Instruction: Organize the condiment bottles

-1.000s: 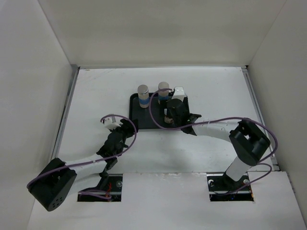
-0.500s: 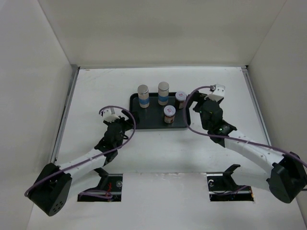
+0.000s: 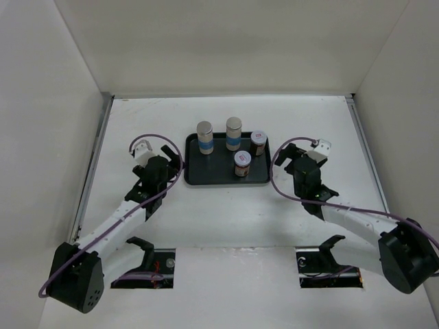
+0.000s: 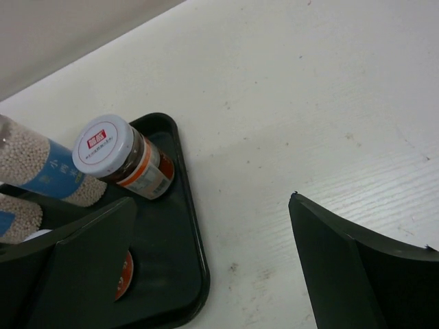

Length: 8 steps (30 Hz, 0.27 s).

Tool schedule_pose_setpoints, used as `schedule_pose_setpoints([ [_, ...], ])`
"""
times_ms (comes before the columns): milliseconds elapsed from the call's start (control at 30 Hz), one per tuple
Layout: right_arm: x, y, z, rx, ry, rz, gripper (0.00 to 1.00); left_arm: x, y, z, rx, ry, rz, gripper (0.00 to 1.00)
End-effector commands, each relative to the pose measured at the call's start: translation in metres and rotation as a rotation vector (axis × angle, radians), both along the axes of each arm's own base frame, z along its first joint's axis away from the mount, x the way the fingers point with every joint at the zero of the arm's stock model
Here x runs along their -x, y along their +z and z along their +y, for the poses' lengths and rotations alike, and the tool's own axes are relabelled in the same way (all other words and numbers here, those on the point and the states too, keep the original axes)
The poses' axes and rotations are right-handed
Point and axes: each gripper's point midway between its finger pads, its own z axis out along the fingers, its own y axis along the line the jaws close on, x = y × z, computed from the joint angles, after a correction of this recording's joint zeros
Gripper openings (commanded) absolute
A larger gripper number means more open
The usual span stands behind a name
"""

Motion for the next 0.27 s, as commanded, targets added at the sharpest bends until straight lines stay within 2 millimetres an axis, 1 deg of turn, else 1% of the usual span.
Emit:
schedule_pose_setpoints([
  [0,-0.005,0.033,-0.001,-0.1,-0.03,-0.123,1.0,0.0,0.013,0.012,-0.003,0.04,0.014,1.0],
  [133,-0.004,0.031,-0.016,-0.134,-0.07,-0.129,1.0,0.0,0.02,0.014,-0.02,0.046,0.009,1.0],
  [233,-0.002,0.031,-0.019,-0.158,-0.076,-0.136,1.0,-0.005,0.026,0.014,-0.043,0.056,0.007,1.0],
])
